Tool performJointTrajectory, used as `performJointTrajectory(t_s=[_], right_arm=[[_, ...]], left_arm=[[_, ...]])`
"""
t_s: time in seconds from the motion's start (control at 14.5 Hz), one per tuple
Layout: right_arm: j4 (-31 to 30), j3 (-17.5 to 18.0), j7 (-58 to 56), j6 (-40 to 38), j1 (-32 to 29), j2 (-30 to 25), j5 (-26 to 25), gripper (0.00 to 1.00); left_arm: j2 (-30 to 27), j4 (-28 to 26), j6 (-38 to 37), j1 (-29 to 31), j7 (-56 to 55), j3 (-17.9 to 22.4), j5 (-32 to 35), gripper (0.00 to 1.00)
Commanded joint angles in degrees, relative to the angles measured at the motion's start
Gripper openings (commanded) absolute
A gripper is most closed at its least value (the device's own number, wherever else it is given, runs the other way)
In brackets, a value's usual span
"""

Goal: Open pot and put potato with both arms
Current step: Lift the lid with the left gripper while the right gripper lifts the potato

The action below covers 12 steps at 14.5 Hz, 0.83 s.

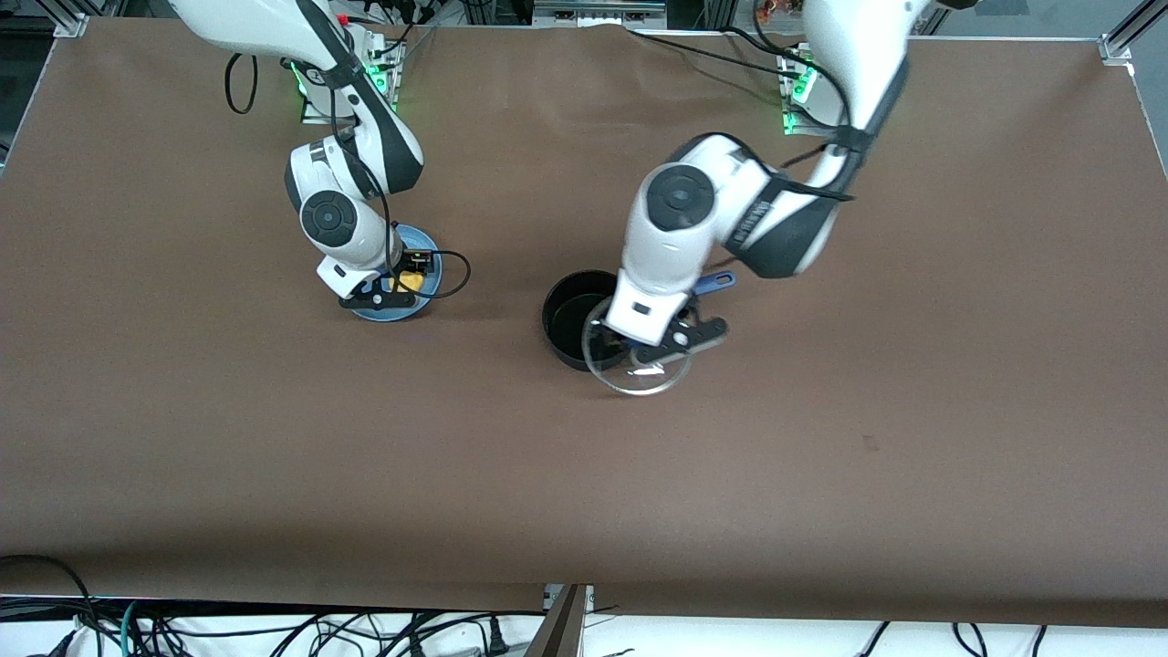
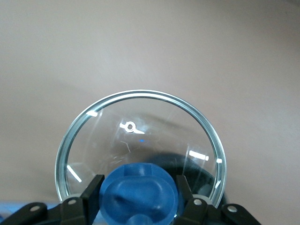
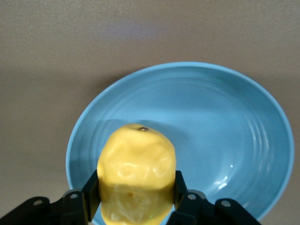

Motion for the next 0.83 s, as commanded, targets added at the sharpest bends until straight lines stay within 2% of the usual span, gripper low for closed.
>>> performJointTrajectory(t_s=[0.0, 0.21, 0.34, 0.55, 0.76], right_arm=[[2.7, -0.2, -0.1, -8.2, 0.0, -4.0, -0.3, 0.30], [11.1, -0.6, 0.4, -20.6, 0.0, -5.8, -0.3, 0.30], [18.8, -0.6, 0.5, -29.2, 0.0, -5.9, -0.1, 0.30], [29.6, -0.4, 0.5, -38.0, -0.1, -5.2, 0.9, 0.30], [35.0, 0.2, 7.8, -38.6, 2.7, -2.9, 4.9, 0.30]], left_arm=[[-5.5, -6.1, -0.6, 9.5, 19.7, -0.6, -4.8, 0.54], [-8.3, -10.6, -0.7, 18.5, 42.5, 0.1, -6.9, 0.54], [-8.7, -13.6, -0.1, 21.5, 52.8, 2.9, -7.0, 0.54], [-8.6, -18.8, 3.9, 25.8, 62.1, 5.8, -8.4, 0.54], [-8.6, -26.6, 12.5, 27.5, 66.4, 7.9, -8.8, 0.54]])
